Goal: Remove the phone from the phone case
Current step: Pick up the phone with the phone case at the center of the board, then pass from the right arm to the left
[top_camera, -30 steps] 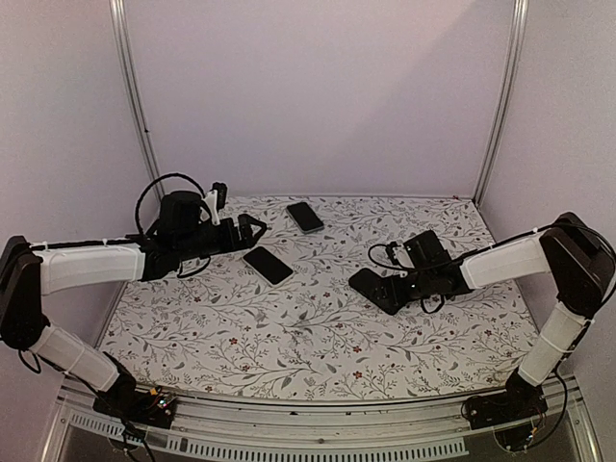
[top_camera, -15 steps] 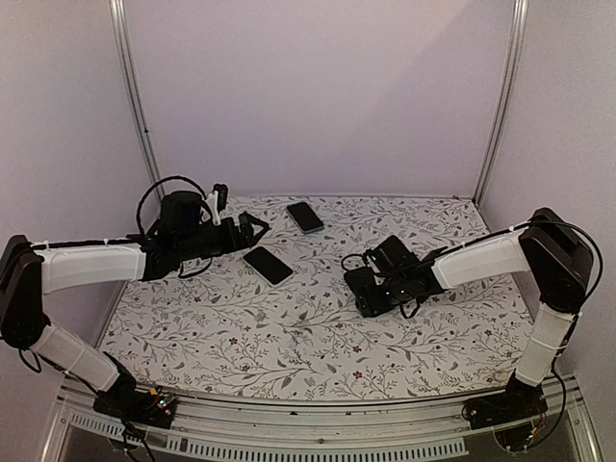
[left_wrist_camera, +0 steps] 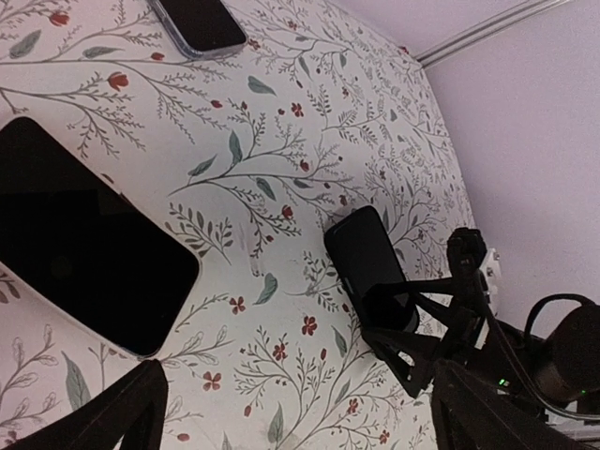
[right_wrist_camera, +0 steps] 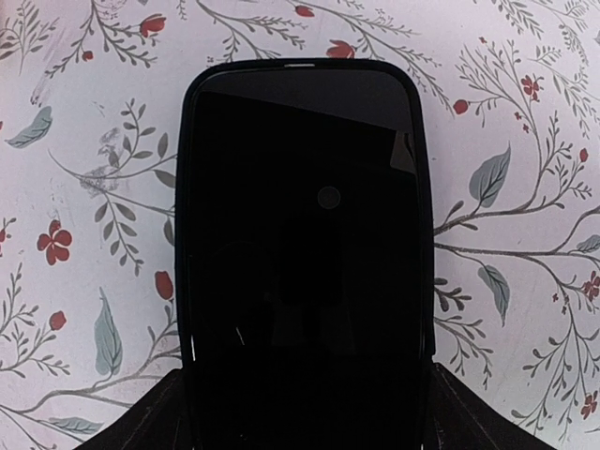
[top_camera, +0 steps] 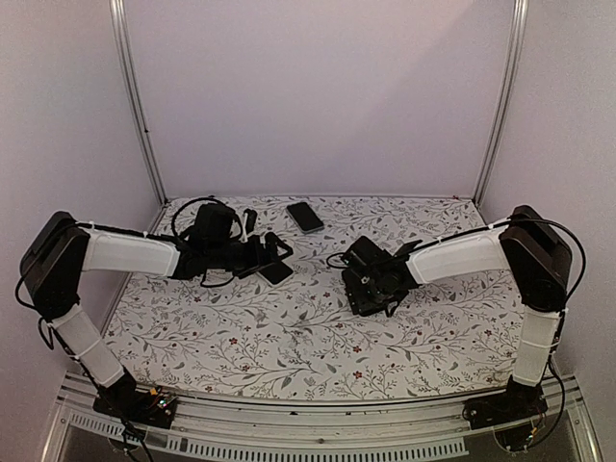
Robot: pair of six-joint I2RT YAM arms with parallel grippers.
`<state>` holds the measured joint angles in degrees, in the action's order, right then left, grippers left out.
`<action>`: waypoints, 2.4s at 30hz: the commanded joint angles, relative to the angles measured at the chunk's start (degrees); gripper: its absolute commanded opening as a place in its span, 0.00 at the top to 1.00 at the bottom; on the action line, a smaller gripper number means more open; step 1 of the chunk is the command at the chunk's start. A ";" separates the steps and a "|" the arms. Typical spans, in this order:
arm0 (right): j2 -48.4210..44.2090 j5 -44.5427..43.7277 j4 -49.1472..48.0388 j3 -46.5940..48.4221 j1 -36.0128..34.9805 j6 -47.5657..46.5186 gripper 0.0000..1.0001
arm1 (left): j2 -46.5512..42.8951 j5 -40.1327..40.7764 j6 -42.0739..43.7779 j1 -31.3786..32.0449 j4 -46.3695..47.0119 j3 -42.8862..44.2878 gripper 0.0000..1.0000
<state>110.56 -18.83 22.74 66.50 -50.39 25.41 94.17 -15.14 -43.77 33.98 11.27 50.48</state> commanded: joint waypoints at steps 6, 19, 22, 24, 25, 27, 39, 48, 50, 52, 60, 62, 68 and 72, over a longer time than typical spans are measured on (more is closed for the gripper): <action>3.87 13.78 -3.50 0.53 -2.07 1.68 0.31 | 6.95 -5.91 -6.31 4.19 1.84 5.65 0.01; -3.77 19.71 -10.73 -0.69 -3.24 1.27 0.36 | 15.44 -10.38 -13.10 6.97 9.84 5.10 0.01; -4.51 21.20 -12.06 -1.09 -3.54 1.98 0.36 | 16.39 -9.90 -14.54 6.94 10.60 4.89 0.01; -4.89 21.12 -12.49 -1.05 -4.10 2.25 0.36 | 16.86 -9.18 -15.39 6.90 10.62 4.83 0.01; -5.05 20.72 -12.59 -1.10 -4.45 2.33 0.36 | 17.15 -8.96 -16.03 6.89 10.77 4.62 0.01; -5.43 20.40 -12.93 -1.20 -4.97 2.48 0.36 | 17.59 -8.82 -17.66 6.90 12.12 4.06 0.03; -6.99 19.10 -16.57 -3.81 -5.36 4.38 0.37 | 19.15 -9.65 -24.05 6.98 16.58 1.92 0.33; -6.90 17.56 -18.91 -4.04 -5.50 4.66 0.37 | 20.50 -12.41 -28.02 7.33 21.64 -0.09 0.61; -6.69 17.34 -19.12 -3.93 -5.57 4.65 0.37 | 20.83 -12.75 -28.43 7.42 22.34 -0.24 0.66; -6.35 17.34 -19.14 -3.85 -5.59 4.72 0.37 | 20.87 -12.98 -28.74 7.51 22.96 -0.44 0.72; -5.47 17.30 -19.78 -4.17 -5.90 5.30 0.36 | 20.65 -13.97 -28.57 7.60 26.13 -1.34 1.00; -5.24 17.66 -20.15 -4.38 -5.90 5.60 0.34 | 20.22 -14.24 -28.29 7.65 27.38 -1.73 1.00; -5.65 18.18 -21.34 -5.41 -5.88 6.49 0.22 | 18.44 -15.14 -25.91 7.44 27.72 -1.70 1.00; -7.09 18.22 -22.22 -6.34 -5.72 6.45 0.09 | 16.62 -15.10 -24.44 6.80 30.38 -2.98 1.00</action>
<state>106.32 -0.19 4.99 60.84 -55.88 32.05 113.91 -28.38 -71.22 40.60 37.47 49.08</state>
